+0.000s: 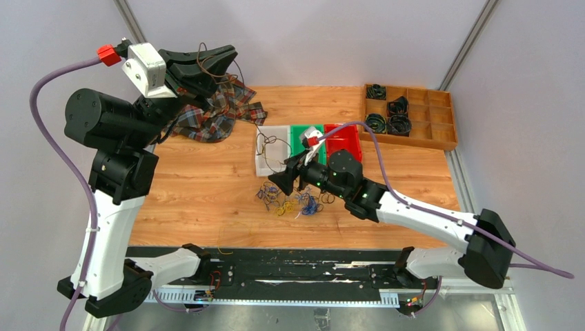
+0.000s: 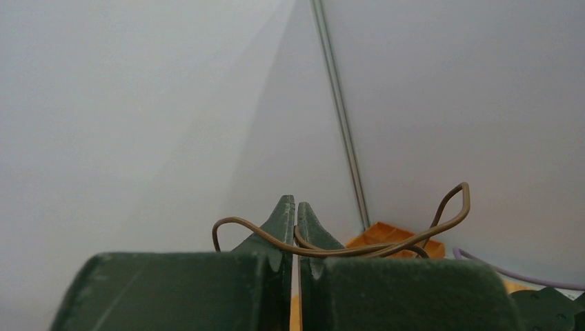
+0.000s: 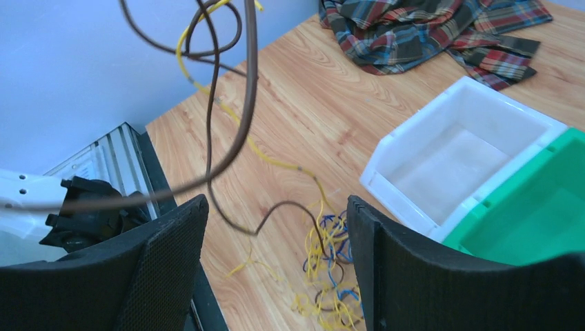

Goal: Untangle the cables
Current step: Untie the cable.

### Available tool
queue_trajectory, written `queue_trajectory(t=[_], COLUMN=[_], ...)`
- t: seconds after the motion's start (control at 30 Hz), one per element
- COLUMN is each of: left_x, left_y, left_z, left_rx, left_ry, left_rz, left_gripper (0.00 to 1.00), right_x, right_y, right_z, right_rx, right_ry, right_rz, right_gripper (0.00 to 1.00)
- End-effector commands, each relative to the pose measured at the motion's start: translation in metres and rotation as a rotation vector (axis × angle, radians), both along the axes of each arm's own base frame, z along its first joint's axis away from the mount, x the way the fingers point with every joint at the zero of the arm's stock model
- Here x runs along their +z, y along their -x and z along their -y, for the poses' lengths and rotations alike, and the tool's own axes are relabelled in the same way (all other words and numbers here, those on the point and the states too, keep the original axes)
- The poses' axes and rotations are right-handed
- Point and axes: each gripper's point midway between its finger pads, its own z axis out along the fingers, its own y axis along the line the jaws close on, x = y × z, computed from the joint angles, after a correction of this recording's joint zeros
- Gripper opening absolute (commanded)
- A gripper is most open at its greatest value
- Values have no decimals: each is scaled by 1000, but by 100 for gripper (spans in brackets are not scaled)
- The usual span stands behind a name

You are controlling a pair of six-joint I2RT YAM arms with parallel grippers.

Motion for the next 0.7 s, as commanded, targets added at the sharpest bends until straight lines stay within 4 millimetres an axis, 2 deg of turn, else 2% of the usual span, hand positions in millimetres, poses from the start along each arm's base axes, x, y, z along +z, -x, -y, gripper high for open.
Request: queue_trajectory(t=[0.0,0.07,0.2,0.23,0.4,0.67], left_x=[8,9,12,14,32,67], left_y=[16,17,20,22,24,24], left_z=[-3,-4,-8,-10,-21,-52], left_rx=[-25,-25,-8,2,67,241], left_ry=[16,18,16,17,35,100], left_rz=[22,23,46,59,124,246], left_gripper=[1,1,1,1,1,1], right_x=[30,24,5,0,-38,-129], right_y=[-3,-15,-27,-28,-31,-19], right_z=[-27,-29,-22,-18,5,50], right_rx=[36,-13,-95,-115,-200,-312], right_ry=[-140,-117,-85,-80,-29,96], right_rz=[25,8,-21,-32,-80,-195], right_gripper=[69,57,8,2,1,0])
